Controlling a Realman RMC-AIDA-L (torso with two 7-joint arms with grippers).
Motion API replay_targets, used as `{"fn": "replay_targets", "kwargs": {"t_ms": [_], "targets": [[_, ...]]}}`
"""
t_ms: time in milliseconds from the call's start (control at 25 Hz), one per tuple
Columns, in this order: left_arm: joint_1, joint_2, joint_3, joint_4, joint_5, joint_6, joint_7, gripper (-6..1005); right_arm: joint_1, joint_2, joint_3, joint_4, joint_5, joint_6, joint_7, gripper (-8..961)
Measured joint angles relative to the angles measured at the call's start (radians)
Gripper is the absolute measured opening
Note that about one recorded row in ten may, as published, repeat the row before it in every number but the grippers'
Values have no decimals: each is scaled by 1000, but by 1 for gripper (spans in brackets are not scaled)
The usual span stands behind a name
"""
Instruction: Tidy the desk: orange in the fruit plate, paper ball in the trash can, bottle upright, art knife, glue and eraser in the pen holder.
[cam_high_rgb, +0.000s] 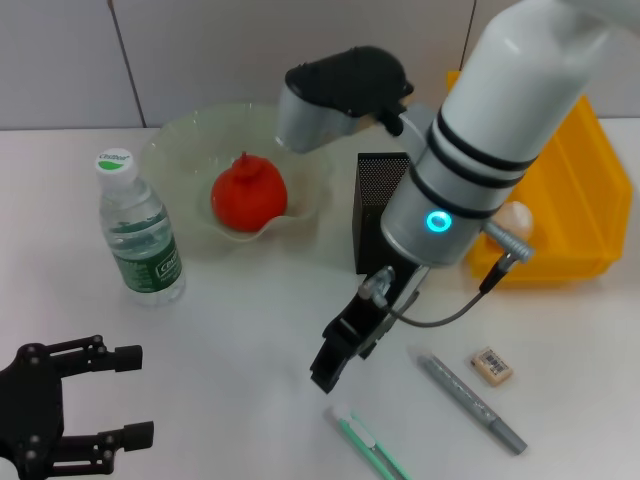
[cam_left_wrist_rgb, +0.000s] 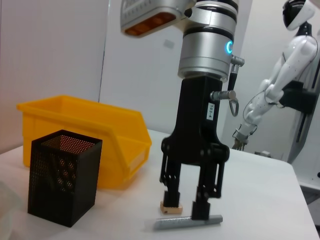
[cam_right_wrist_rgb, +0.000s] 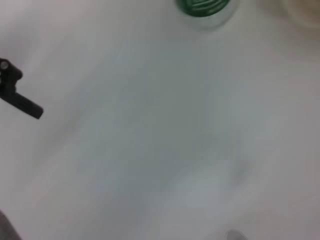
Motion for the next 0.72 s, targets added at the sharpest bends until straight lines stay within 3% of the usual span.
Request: {"fn": "replay_targets", "kwargs": {"t_ms": [720], "targets": [[-8,-2,2,3,2,-8,7,790,100,1,-52,254,76,78,3,604]]}}
